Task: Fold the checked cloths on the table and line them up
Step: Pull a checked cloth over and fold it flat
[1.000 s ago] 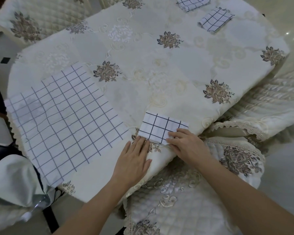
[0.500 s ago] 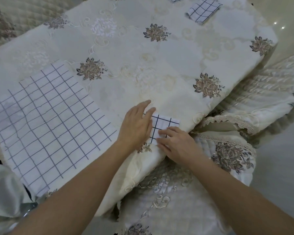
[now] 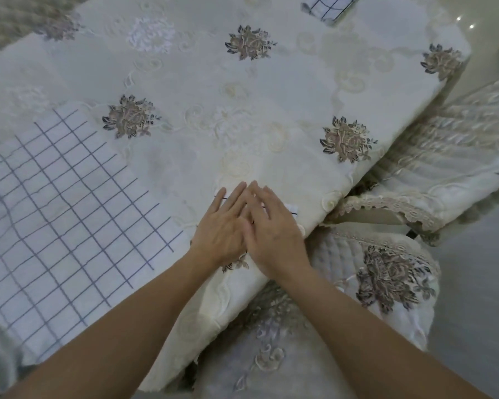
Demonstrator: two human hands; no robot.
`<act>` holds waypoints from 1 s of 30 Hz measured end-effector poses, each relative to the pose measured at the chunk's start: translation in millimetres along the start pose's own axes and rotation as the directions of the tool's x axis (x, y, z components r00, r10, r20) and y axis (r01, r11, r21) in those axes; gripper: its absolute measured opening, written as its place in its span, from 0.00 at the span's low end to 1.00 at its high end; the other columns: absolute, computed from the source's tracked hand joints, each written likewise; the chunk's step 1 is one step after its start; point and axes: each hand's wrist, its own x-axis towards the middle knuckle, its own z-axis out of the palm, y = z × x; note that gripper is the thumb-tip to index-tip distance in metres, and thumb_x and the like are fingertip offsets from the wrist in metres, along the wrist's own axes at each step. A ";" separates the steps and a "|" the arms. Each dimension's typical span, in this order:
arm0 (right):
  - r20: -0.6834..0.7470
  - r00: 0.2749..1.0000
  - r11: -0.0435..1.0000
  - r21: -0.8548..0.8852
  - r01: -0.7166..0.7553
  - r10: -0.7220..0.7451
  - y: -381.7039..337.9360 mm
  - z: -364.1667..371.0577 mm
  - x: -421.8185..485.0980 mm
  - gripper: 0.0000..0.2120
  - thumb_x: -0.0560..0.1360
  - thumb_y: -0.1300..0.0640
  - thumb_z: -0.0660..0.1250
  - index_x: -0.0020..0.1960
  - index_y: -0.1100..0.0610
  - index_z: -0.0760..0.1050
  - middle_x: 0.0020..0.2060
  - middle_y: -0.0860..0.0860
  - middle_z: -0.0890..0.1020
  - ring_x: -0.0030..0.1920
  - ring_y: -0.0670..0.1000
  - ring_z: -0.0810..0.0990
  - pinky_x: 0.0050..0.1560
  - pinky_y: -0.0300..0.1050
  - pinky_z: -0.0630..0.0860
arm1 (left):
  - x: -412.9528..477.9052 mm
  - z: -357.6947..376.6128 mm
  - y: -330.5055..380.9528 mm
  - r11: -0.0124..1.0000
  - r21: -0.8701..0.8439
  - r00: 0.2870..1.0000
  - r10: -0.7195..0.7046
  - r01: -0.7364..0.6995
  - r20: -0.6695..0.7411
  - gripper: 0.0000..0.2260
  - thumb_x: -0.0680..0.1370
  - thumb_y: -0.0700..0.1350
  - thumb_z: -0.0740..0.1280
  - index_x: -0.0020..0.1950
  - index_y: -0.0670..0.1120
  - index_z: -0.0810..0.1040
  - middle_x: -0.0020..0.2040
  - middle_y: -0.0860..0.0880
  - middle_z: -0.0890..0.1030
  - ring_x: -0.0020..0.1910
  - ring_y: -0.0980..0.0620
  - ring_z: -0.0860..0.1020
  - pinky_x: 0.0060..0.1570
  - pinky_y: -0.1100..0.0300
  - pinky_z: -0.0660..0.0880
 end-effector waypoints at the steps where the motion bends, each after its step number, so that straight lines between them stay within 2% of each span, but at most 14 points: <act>1: 0.030 0.999 0.999 0.019 -0.036 0.036 -12.0 9.3 6.5 0.24 0.81 0.52 0.59 0.74 0.62 0.68 0.74 0.59 0.69 0.76 0.57 0.63 0.76 0.53 0.62 | -0.3 -0.1 -0.5 0.999 0.031 1.000 0.004 -0.005 0.018 0.32 0.82 0.57 0.50 0.82 0.45 0.43 0.82 0.45 0.46 0.81 0.47 0.44 0.77 0.43 0.51; 4: 0.112 0.985 0.991 0.011 -0.131 0.129 -27.3 33.5 14.3 0.29 0.82 0.48 0.54 0.79 0.60 0.57 0.79 0.55 0.58 0.80 0.53 0.50 0.78 0.54 0.53 | -1.3 1.6 -3.0 0.988 0.152 0.996 0.022 -0.035 0.084 0.35 0.82 0.56 0.50 0.80 0.43 0.35 0.81 0.42 0.36 0.80 0.45 0.36 0.77 0.43 0.47; 7: 0.170 0.967 0.982 -0.028 -0.187 0.189 -14.0 40.2 7.8 0.33 0.82 0.42 0.49 0.81 0.57 0.48 0.81 0.50 0.49 0.80 0.47 0.41 0.80 0.52 0.47 | 0.3 -0.8 -4.2 0.994 0.105 0.996 0.032 -0.040 0.078 0.35 0.81 0.58 0.49 0.81 0.45 0.36 0.81 0.45 0.37 0.80 0.47 0.36 0.78 0.43 0.46; 9: 0.160 0.964 0.977 -0.056 -0.204 0.211 -4.1 39.0 1.5 0.35 0.82 0.39 0.48 0.82 0.57 0.46 0.81 0.50 0.48 0.80 0.46 0.42 0.80 0.51 0.46 | 1.5 0.7 -4.1 0.998 0.054 0.999 0.025 -0.027 0.037 0.34 0.81 0.59 0.48 0.81 0.46 0.39 0.82 0.46 0.39 0.80 0.49 0.38 0.78 0.45 0.47; 13: 0.145 0.963 0.962 -0.190 -0.196 0.225 17.7 33.4 -13.0 0.37 0.81 0.35 0.44 0.81 0.58 0.50 0.81 0.52 0.52 0.80 0.50 0.47 0.79 0.54 0.49 | 1.0 2.5 -8.9 0.999 -0.020 0.999 -0.047 0.047 -0.020 0.31 0.83 0.60 0.42 0.82 0.45 0.46 0.82 0.47 0.45 0.81 0.50 0.43 0.78 0.46 0.51; 18: 0.138 0.955 0.932 -0.295 -0.212 0.261 33.8 26.7 -23.0 0.37 0.81 0.36 0.46 0.81 0.59 0.49 0.81 0.54 0.51 0.81 0.52 0.48 0.79 0.55 0.49 | -5.4 3.6 -16.4 0.997 -0.022 0.997 -0.078 0.077 -0.016 0.31 0.83 0.59 0.41 0.82 0.43 0.46 0.82 0.44 0.44 0.81 0.48 0.42 0.78 0.46 0.51; 21: 0.165 0.948 0.924 -0.317 -0.212 0.274 36.3 23.1 -25.5 0.38 0.81 0.36 0.46 0.81 0.59 0.46 0.81 0.54 0.48 0.81 0.52 0.45 0.79 0.55 0.47 | -9.5 3.3 -20.9 0.990 -0.032 0.990 -0.137 0.136 -0.024 0.31 0.84 0.59 0.43 0.82 0.42 0.46 0.82 0.43 0.45 0.81 0.47 0.43 0.79 0.47 0.51; 25: 0.210 0.936 0.921 -0.333 -0.202 0.281 41.7 14.2 -28.8 0.40 0.80 0.32 0.41 0.81 0.59 0.40 0.81 0.53 0.42 0.80 0.51 0.39 0.79 0.55 0.43 | -10.7 3.7 -20.2 0.988 -0.033 0.988 -0.149 0.148 -0.040 0.31 0.83 0.59 0.44 0.81 0.41 0.47 0.82 0.43 0.47 0.81 0.47 0.45 0.78 0.46 0.52; 28: 0.269 0.924 0.924 -0.344 -0.170 0.270 44.4 8.6 -28.7 0.41 0.80 0.32 0.41 0.81 0.58 0.37 0.80 0.52 0.39 0.80 0.50 0.37 0.79 0.56 0.42 | -10.9 2.0 -19.8 0.986 -0.017 0.986 -0.168 0.167 -0.015 0.32 0.83 0.59 0.43 0.81 0.41 0.46 0.82 0.43 0.45 0.81 0.47 0.44 0.78 0.45 0.51; 30: 0.272 0.920 0.919 -0.354 -0.176 0.281 42.2 6.0 -27.5 0.41 0.80 0.32 0.41 0.81 0.59 0.38 0.81 0.53 0.40 0.80 0.51 0.38 0.79 0.58 0.44 | -11.3 -2.3 -16.1 0.983 -0.003 0.983 -0.183 0.183 -0.020 0.32 0.83 0.58 0.45 0.81 0.40 0.47 0.82 0.42 0.45 0.81 0.46 0.44 0.78 0.44 0.51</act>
